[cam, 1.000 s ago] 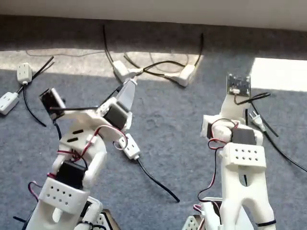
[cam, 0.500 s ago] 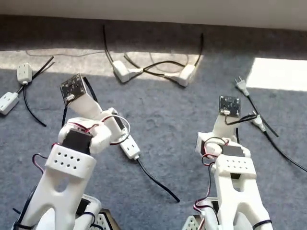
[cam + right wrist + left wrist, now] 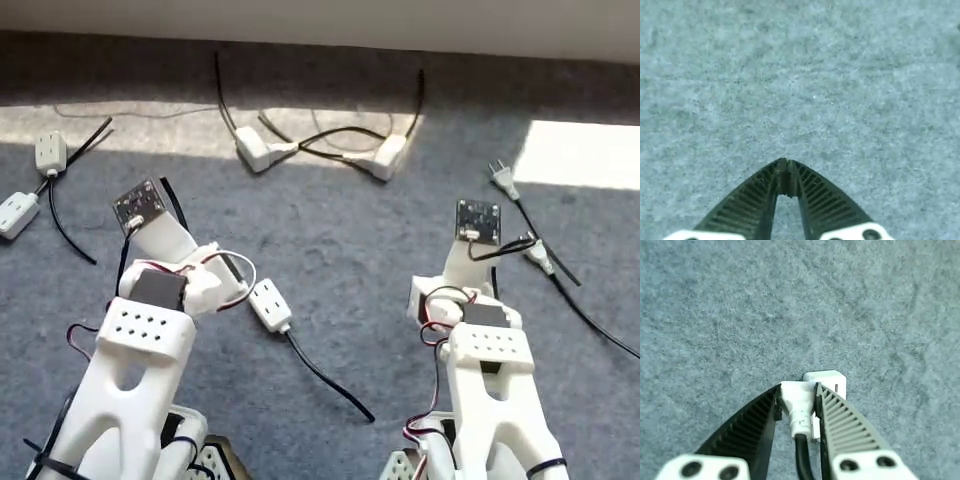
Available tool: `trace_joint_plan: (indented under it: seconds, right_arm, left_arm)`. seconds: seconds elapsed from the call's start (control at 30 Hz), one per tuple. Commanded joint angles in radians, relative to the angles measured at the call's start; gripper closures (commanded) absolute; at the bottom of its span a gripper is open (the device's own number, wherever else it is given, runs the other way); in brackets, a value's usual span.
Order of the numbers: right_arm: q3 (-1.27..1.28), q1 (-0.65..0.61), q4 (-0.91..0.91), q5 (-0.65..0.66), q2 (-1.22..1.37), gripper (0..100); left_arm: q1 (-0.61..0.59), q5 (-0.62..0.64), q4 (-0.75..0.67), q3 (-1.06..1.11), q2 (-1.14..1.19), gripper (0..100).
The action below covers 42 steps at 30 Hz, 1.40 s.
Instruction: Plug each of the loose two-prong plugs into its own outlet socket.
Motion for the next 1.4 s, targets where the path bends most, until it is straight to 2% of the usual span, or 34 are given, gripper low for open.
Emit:
trace_joint_plan:
  seconds: [0.0, 0.13, 0.37, 0.9, 1.1, 1.37]
  right_arm:
    - [-0.002, 0.012, -0.018, -0.003, -0.019, 99.1]
    - [-0.002, 0.012, -0.018, -0.003, -0.018, 99.1]
    - [-0.002, 0.012, -0.018, -0.003, -0.018, 99.1]
    - [-0.001, 0.010, -0.022, -0.003, -0.018, 99.1]
    - [-0.001, 0.010, -0.022, -0.003, -0.018, 99.1]
    - [-0.001, 0.010, -0.022, -0.003, -0.018, 99.1]
  left_arm:
    - [0.082, 0.014, -0.034, -0.004, 0.002, 99]
    - [0.163, 0.015, -0.069, 0.002, 0.004, 99]
    - [0.163, 0.040, -0.195, 0.088, 0.004, 99]
    - [0.160, 0.041, -0.206, 0.133, 0.005, 99]
    - [0.160, 0.041, -0.290, 0.176, 0.005, 99]
    - [0.133, 0.034, -0.290, 0.182, 0.005, 99]
